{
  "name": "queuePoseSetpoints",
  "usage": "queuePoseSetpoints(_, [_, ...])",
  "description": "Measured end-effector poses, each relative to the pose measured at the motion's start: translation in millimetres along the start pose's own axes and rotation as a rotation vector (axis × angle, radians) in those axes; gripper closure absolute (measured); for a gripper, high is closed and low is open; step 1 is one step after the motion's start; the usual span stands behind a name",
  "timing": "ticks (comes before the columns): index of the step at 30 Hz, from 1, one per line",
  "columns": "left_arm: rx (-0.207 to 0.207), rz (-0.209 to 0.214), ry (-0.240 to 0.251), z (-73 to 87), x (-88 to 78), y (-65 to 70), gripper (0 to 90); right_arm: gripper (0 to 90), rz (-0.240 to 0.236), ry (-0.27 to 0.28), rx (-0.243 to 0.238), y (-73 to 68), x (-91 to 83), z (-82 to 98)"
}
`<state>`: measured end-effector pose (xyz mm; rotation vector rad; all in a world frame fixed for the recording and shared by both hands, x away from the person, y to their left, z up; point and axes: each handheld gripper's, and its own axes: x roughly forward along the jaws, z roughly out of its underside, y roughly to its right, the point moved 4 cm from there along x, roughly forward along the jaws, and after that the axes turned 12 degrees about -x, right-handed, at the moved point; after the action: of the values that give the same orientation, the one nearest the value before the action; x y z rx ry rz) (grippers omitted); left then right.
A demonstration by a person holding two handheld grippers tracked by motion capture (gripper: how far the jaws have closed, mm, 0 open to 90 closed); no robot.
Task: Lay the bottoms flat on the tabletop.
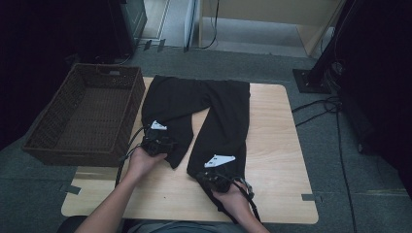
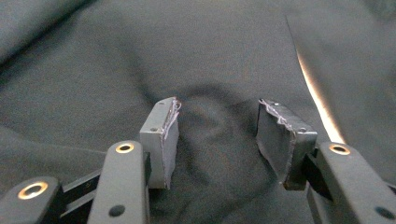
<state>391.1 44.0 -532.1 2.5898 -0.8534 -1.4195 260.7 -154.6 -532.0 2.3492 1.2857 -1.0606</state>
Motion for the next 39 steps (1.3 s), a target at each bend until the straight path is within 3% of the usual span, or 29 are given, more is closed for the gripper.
queuePoseSetpoints(4, [0.001, 0.002, 0.000, 0.0, -0.1, -0.3, 48.9, 86.0, -0.108, -0.004, -0.029, -21.8, -2.2, 0.5])
queuePoseSetpoints(9, [0.000, 0.001, 0.002, 0.3, -0.1, -0.2, 48.9, 85.8, -0.194, 0.011, -0.065, -32.0, -15.9, -2.3])
queuePoseSetpoints(11, [0.000, 0.001, 0.003, 0.3, -0.1, -0.2, 48.9, 80.5, -0.169, 0.005, -0.097, -32.0, -22.3, -2.7])
queuePoseSetpoints(13, [-0.003, 0.000, 0.003, 0.4, -0.1, 0.0, 48.9, 69.2, -0.109, 0.053, -0.065, -20.6, -29.9, -5.2])
queuePoseSetpoints(15, [-0.002, -0.001, 0.004, 0.5, -0.1, 0.1, 48.9, 60.0, -0.003, 0.119, -0.007, 2.6, -38.7, -9.3])
queuePoseSetpoints(17, [-0.003, -0.001, 0.004, 0.6, -0.1, 0.2, 48.9, 59.6, 0.078, 0.159, 0.028, 23.1, -45.5, -9.7])
queuePoseSetpoints(19, [-0.002, -0.001, 0.004, 0.7, -0.3, 0.0, 48.9, 60.2, 0.166, 0.164, 0.059, 47.6, -50.1, -5.4])
queuePoseSetpoints(21, [-0.001, 0.000, 0.006, 0.8, -0.3, -0.1, 48.9, 60.4, 0.220, 0.139, 0.101, 70.2, -50.5, 1.2])
queuePoseSetpoints(24, [-0.004, 0.002, 0.006, 0.8, -0.3, -0.3, 48.9, 53.7, 0.264, 0.103, 0.139, 91.1, -44.4, 9.5])
queuePoseSetpoints(30, [-0.003, 0.003, 0.010, 1.1, -0.3, -0.3, 48.9, 48.2, 0.296, 0.021, 0.098, 92.1, -22.2, 18.9])
queuePoseSetpoints(33, [0.000, 0.000, 0.010, 1.3, -0.3, -0.1, 48.9, 55.3, 0.366, 0.030, 0.017, 88.7, -17.3, 20.7])
queuePoseSetpoints(34, [0.001, -0.001, 0.011, 1.3, -0.2, 0.0, 48.9, 59.3, 0.369, 0.048, 0.013, 88.5, -16.5, 21.5])
queuePoseSetpoints(35, [0.004, -0.002, 0.011, 1.3, -0.1, 0.0, 48.9, 68.9, 0.368, 0.065, 0.012, 88.3, -15.8, 21.7])
queuePoseSetpoints(36, [0.006, -0.004, 0.011, 1.4, -0.1, 0.1, 48.9, 82.3, 0.371, 0.057, 0.015, 89.1, -16.7, 21.2])
queuePoseSetpoints(37, [0.009, -0.005, 0.011, 1.5, -0.1, 0.2, 48.9, 89.7, 0.373, 0.039, 0.022, 90.8, -17.6, 20.0])
queuePoseSetpoints(39, [0.010, -0.006, 0.011, 1.6, -0.1, 0.4, 48.9, 90.0, 0.332, -0.007, 0.058, 98.1, -20.2, 15.5])
